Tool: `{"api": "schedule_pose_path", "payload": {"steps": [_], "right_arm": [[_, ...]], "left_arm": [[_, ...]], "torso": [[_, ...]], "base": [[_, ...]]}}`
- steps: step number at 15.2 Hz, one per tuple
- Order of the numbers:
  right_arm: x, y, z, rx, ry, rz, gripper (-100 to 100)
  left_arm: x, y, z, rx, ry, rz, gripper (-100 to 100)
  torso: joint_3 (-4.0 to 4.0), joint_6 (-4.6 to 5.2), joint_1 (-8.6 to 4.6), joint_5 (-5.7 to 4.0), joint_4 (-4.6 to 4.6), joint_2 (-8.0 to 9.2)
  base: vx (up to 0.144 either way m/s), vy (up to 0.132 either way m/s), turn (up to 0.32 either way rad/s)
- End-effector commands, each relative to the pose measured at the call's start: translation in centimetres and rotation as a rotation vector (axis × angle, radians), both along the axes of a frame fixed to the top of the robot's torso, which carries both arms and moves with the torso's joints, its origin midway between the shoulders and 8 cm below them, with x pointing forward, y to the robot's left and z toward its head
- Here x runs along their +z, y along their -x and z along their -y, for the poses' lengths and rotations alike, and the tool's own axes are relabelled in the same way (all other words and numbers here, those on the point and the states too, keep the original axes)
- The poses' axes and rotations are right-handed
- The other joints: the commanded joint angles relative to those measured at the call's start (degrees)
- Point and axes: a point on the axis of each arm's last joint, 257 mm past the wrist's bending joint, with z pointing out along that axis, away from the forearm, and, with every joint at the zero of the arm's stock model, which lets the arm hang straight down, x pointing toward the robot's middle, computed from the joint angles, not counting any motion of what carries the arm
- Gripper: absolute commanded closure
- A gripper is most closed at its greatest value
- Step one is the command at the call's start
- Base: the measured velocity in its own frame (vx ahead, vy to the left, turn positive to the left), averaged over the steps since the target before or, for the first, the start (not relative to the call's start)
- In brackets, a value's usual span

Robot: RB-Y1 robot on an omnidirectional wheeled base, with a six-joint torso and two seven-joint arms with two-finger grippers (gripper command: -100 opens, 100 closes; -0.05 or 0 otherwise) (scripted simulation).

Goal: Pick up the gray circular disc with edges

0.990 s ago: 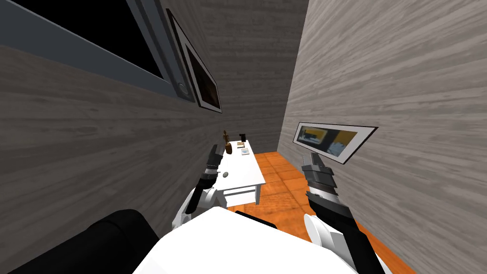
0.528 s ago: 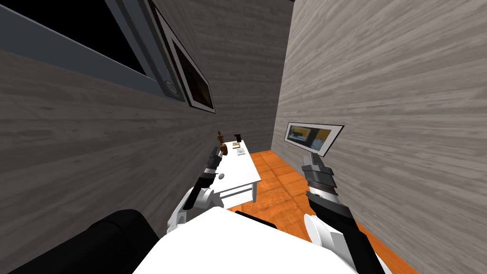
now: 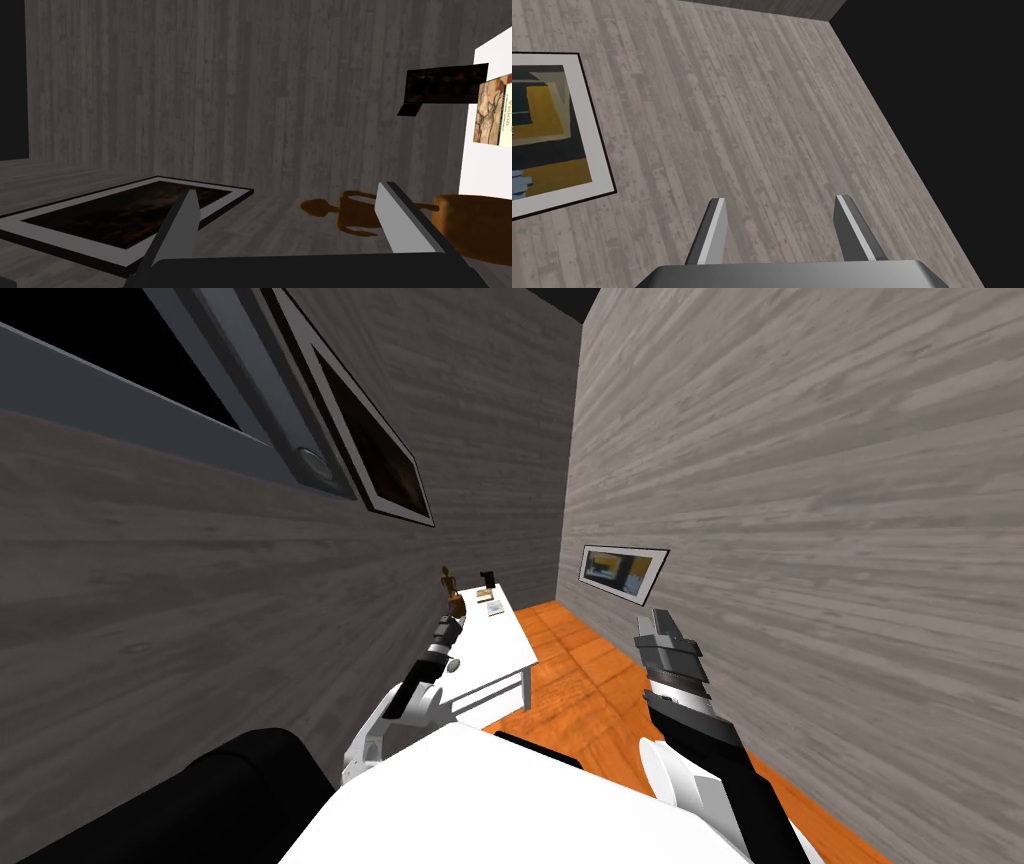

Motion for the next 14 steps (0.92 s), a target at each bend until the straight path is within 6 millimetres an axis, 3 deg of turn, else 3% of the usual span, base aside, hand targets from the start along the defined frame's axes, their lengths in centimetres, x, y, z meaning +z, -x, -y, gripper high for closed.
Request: {"api": "schedule_pose_path", "payload": {"steps": [1, 2, 3, 5, 6, 9, 10, 12, 13, 14], "right_arm": [[0.0, 0.0, 0.0, 0.0, 0.0, 0.0, 0], [0.0, 0.0, 0.0, 0.0, 0.0, 0.0, 0], [0.0, 0.0, 0.0, 0.0, 0.0, 0.0, 0], [0.0, 0.0, 0.0, 0.0, 0.0, 0.0, 0], [0.0, 0.0, 0.0, 0.0, 0.0, 0.0, 0], [0.0, 0.0, 0.0, 0.0, 0.0, 0.0, 0], [0.0, 0.0, 0.0, 0.0, 0.0, 0.0, 0], [0.0, 0.0, 0.0, 0.0, 0.0, 0.0, 0], [0.0, 0.0, 0.0, 0.0, 0.0, 0.0, 0], [0.0, 0.0, 0.0, 0.0, 0.0, 0.0, 0]], "left_arm": [[-1.4, -0.3, -1.4, 0.017, 0.024, -0.052, -100], [-1.7, -0.4, -1.4, 0.019, 0.026, -0.062, -100], [-3.2, -0.4, -3.2, 0.041, 0.056, -0.103, -100], [-4.0, -0.5, -3.4, 0.047, 0.063, -0.135, -100], [-5.7, -0.3, -5.3, 0.073, 0.098, -0.177, -100], [-6.5, -0.4, -5.4, 0.08, 0.105, -0.208, -100], [-8.4, 0.0, -7.4, 0.111, 0.146, -0.258, -100], [-9.0, 0.0, -7.5, 0.116, 0.151, -0.282, -100], [-10.8, 0.6, -9.5, 0.148, 0.195, -0.322, -100], [-11.3, 0.6, -9.6, 0.153, 0.199, -0.341, -100]], "torso": [[0.0, 0.0, 0.0, 0.0, 0.0, 0.0], [0.01, -0.02, 0.0, 0.0, 0.0, 0.01], [0.0, -0.05, 0.02, 0.0, 0.0, -0.01], [0.0, -0.01, 0.02, 0.0, 0.0, 0.0], [0.0, -0.04, 0.03, 0.0, 0.0, -0.01], [-0.01, -0.04, 0.03, 0.0, 0.0, -0.02], [-0.01, -0.06, 0.03, 0.0, 0.0, -0.03], [-0.01, -0.01, 0.02, 0.0, 0.0, -0.03], [-0.01, -0.05, 0.03, 0.0, 0.0, -0.03], [-0.01, -0.02, 0.03, 0.0, 0.0, -0.02]], "base": [[-0.02, -0.003, -0.274], [-0.015, 0.001, -0.086], [-0.017, -0.005, -0.247], [-0.017, 0.0, -0.219], [-0.015, -0.005, -0.241], [-0.011, 0.0, -0.141], [-0.008, -0.005, -0.267], [-0.012, 0.001, -0.215], [-0.012, -0.003, -0.234], [-0.015, 0.0, -0.297]]}}
